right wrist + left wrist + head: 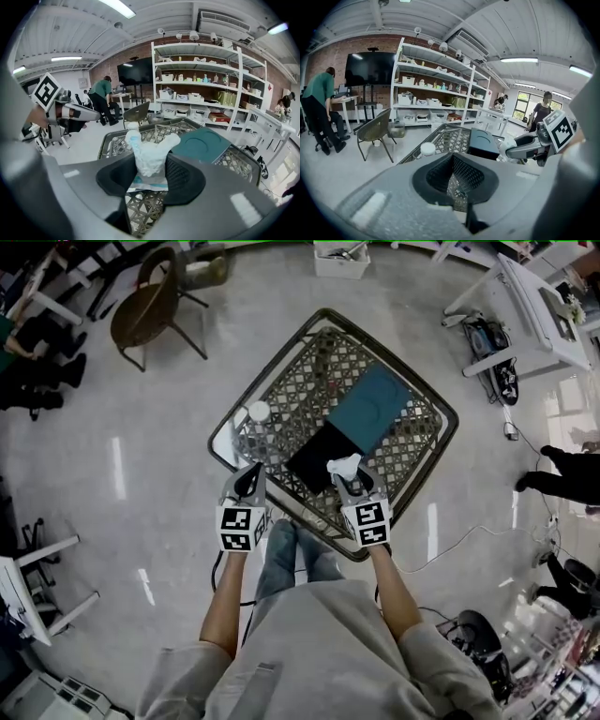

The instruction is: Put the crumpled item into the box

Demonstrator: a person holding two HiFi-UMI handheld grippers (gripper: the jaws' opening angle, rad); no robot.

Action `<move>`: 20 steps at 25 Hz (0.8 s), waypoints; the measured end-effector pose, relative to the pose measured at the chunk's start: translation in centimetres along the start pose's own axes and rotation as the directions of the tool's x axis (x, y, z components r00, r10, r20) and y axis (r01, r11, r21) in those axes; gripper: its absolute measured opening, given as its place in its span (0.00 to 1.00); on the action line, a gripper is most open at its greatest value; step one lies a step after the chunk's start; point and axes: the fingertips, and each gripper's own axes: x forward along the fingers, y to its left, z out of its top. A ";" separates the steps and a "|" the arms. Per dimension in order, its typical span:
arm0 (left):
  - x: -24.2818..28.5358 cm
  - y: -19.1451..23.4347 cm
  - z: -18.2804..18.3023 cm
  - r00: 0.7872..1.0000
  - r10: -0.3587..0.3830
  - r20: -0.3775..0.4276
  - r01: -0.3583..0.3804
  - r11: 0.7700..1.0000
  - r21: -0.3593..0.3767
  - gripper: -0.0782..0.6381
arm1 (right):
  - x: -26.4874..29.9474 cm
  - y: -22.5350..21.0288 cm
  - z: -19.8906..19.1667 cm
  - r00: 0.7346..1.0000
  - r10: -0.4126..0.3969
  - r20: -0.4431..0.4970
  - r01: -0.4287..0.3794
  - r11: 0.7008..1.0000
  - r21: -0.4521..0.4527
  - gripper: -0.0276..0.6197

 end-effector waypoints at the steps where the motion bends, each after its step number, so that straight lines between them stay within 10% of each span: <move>1: 0.0 -0.1 -0.5 1.000 -0.002 -0.009 0.002 1.000 -0.004 0.12 | 0.1 0.3 -0.4 1.000 0.008 -0.014 -0.008 1.000 -0.009 0.30; 11: -0.1 0.3 -1.4 1.000 0.001 -0.020 -0.001 1.000 -0.025 0.12 | 2.4 2.2 -3.0 0.987 0.057 -0.152 -0.095 0.962 -0.258 0.30; 20: 0.1 1.0 -1.1 1.000 0.010 -0.016 -0.010 0.999 -0.033 0.12 | 4.8 2.6 -4.6 0.963 0.035 -0.268 -0.200 0.760 -0.619 0.31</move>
